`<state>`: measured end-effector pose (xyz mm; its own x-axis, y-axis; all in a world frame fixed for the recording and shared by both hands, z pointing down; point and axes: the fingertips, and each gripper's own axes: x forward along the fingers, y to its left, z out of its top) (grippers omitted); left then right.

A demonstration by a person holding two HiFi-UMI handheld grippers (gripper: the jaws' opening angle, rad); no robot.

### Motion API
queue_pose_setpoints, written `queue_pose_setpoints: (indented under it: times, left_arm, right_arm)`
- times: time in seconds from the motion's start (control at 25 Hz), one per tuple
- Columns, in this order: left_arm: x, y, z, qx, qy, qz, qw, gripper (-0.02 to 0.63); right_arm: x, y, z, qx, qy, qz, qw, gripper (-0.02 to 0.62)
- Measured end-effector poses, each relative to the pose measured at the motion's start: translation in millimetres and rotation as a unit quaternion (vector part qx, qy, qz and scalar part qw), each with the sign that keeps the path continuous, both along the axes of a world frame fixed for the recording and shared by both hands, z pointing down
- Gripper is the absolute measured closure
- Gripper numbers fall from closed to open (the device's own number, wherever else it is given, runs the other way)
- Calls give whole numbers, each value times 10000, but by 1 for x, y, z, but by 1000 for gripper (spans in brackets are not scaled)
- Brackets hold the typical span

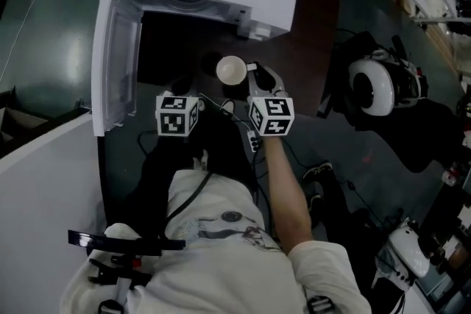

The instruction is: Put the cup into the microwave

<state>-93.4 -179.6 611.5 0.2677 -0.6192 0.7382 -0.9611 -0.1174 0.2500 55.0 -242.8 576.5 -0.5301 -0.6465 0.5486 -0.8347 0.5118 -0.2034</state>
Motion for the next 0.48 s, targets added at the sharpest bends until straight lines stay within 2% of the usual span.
queue_pose_setpoints:
  times: [0.2,0.48]
  left_arm:
    - [-37,8,-10,69,-70,-393,9992,607]
    - [-65,7,-12,155,-54,-680,9975,607]
  right_arm:
    - [-60,-4,-5,-22,-152,-455,9988,554]
    - [-126,-36,-3,27,-251,-851,9961,554]
